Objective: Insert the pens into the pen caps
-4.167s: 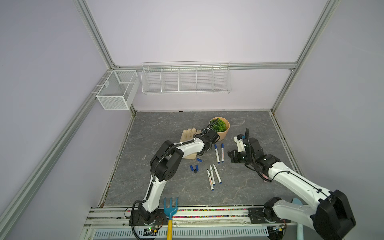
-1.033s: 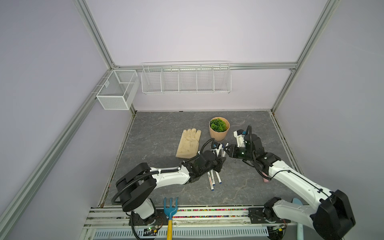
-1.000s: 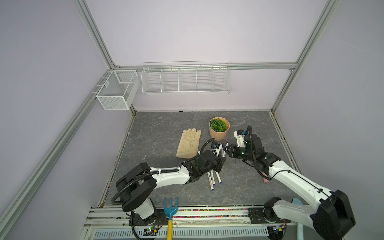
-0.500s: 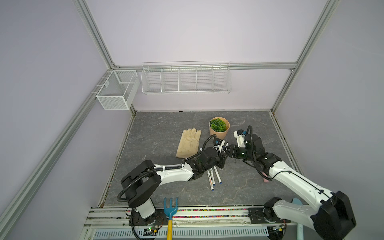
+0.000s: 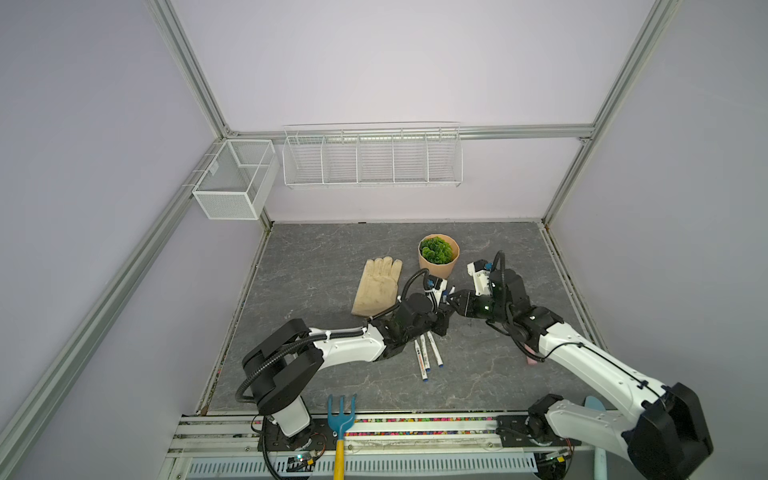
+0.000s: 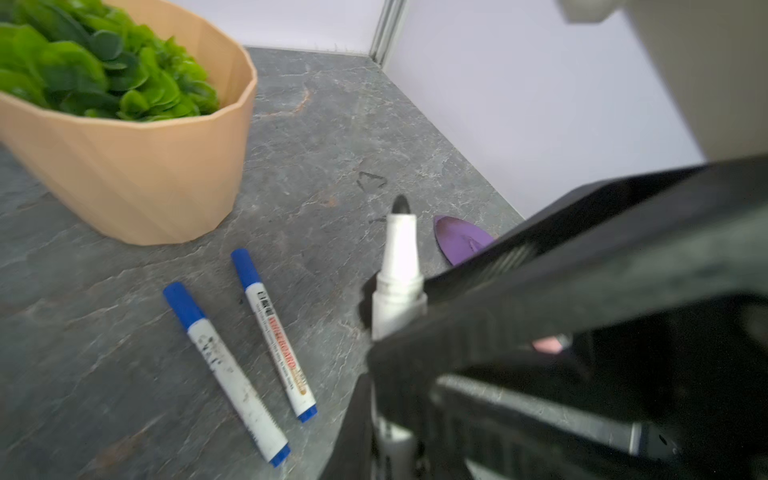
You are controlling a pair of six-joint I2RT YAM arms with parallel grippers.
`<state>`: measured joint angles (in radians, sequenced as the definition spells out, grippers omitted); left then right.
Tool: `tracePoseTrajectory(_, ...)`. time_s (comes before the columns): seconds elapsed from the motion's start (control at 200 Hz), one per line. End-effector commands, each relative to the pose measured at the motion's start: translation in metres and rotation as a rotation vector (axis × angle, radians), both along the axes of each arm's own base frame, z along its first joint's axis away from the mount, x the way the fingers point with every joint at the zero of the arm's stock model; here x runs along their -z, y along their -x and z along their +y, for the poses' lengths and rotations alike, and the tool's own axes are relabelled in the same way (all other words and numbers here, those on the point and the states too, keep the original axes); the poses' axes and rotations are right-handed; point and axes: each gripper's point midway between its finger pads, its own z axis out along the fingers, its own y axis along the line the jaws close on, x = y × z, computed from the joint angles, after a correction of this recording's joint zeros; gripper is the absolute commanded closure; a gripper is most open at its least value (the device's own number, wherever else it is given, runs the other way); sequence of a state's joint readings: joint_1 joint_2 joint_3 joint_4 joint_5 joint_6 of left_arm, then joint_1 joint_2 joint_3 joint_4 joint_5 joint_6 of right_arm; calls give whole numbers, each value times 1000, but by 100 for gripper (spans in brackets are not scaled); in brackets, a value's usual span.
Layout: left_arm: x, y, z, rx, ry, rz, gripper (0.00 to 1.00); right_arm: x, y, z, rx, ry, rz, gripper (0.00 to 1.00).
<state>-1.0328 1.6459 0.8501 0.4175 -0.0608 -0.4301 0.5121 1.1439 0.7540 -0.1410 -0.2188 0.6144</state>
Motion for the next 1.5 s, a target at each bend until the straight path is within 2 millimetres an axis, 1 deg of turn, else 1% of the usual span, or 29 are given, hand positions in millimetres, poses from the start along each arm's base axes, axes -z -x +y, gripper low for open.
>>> tracePoseTrajectory(0.0, 2, -25, 42, -221, -11, 23, 100, 0, 1, -2, -10, 59, -24, 58)
tracePoseTrajectory(0.05, 5, -32, 63, -328, -42, 33, 100, 3, 5, 2, -39, 93, -39, 54)
tracePoseTrajectory(0.09, 9, -38, 84, -434, -69, 47, 100, 7, 9, 7, -74, 125, -46, 52)
tracePoseTrajectory(0.155, 17, -43, 119, -604, -108, 72, 100, 19, 20, 16, -138, 209, -40, 50)
tracePoseTrajectory(0.19, 18, -43, 134, -664, -122, 74, 100, 26, 26, 22, -187, 256, -40, 50)
tracePoseTrajectory(0.255, 22, -40, 157, -748, -159, 79, 100, 40, 38, 34, -282, 338, -27, 50)
tracePoseTrajectory(0.285, 21, -40, 172, -812, -175, 68, 100, 45, 44, 41, -328, 368, -25, 50)
tracePoseTrajectory(0.315, 22, -38, 184, -863, -189, 72, 100, 56, 51, 45, -375, 401, -8, 50)
tracePoseTrajectory(0.32, 22, -37, 186, -873, -191, 72, 100, 52, 51, 48, -383, 398, -18, 50)
tracePoseTrajectory(0.33, 22, -37, 190, -891, -192, 73, 100, 50, 51, 52, -395, 399, -24, 50)
tracePoseTrajectory(0.42, 22, -29, 226, -1034, -213, 84, 100, 59, 68, 77, -541, 439, -37, 50)
tracePoseTrajectory(0.53, 22, -20, 256, -1141, -199, 96, 100, 65, 82, 106, -662, 469, -68, 51)
tracePoseTrajectory(0.62, 28, -16, 267, -1159, -178, 121, 100, 72, 86, 124, -719, 516, -72, 51)
tracePoseTrajectory(0.705, 34, -11, 275, -1172, -143, 154, 100, 80, 86, 137, -746, 544, -59, 51)
tracePoseTrajectory(0.79, 38, -5, 284, -1189, -117, 168, 100, 87, 83, 145, -752, 558, -42, 51)
tracePoseTrajectory(0.89, 36, 0, 299, -1227, -86, 176, 100, 94, 78, 151, -753, 568, -22, 51)
tracePoseTrajectory(1.045, 34, 5, 315, -1263, -20, 186, 100, 106, 71, 156, -742, 608, 12, 53)
tracePoseTrajectory(1.135, 36, 7, 318, -1265, 11, 189, 100, 112, 68, 159, -741, 623, 24, 54)
tracePoseTrajectory(1.254, 39, 9, 320, -1265, 9, 198, 100, 119, 65, 161, -741, 641, 40, 56)
tracePoseTrajectory(1.499, 41, 9, 318, -1257, 0, 207, 100, 132, 63, 167, -747, 664, 64, 63)
